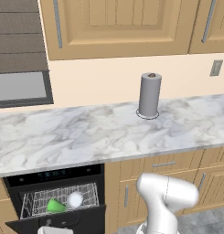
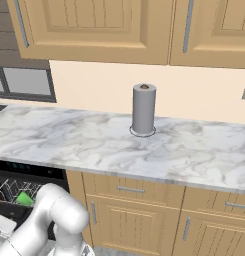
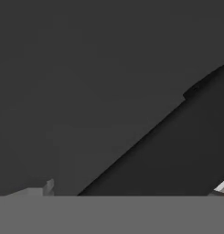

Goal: Pick up the cup and bowl from the counter, place them in the dishwasher, and close the dishwasher door.

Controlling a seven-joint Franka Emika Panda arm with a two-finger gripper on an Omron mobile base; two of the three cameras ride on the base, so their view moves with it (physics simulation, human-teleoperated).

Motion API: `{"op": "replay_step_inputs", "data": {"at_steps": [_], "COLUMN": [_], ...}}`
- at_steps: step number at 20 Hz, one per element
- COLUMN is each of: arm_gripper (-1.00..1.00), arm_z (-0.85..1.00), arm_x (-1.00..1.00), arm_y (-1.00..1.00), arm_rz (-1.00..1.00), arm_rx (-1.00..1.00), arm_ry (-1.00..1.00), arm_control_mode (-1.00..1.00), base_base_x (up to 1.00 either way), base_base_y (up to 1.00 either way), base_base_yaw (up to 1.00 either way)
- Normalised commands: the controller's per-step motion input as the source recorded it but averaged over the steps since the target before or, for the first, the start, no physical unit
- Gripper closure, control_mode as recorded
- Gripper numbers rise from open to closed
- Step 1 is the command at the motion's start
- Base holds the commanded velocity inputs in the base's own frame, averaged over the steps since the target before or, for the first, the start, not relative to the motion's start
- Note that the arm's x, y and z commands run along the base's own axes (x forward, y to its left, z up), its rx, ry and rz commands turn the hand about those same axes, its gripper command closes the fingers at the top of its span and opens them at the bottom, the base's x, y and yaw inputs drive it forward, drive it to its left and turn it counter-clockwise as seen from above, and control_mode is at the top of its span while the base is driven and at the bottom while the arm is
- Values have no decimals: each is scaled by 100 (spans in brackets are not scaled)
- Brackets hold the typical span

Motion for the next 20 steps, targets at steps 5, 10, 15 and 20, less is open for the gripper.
{"op": "replay_step_inputs", "data": {"at_steps": [5,10,15,20], "arm_gripper": [-100,-100,-100,-100], "arm_z": [-23,-28,-31,-31], "arm_x": [56,56,56,60], "arm_y": [-20,-19,-17,-17], "arm_rz": [0,0,0,0], "arm_rx": [0,-4,-7,-7], "arm_ry": [-24,-25,-25,-25], "arm_control_mode": [-100,-100,-100,-100], "base_base_x": [0,0,0,0], "base_base_y": [0,0,0,0], "base_base_yaw": [0,0,0,0]}}
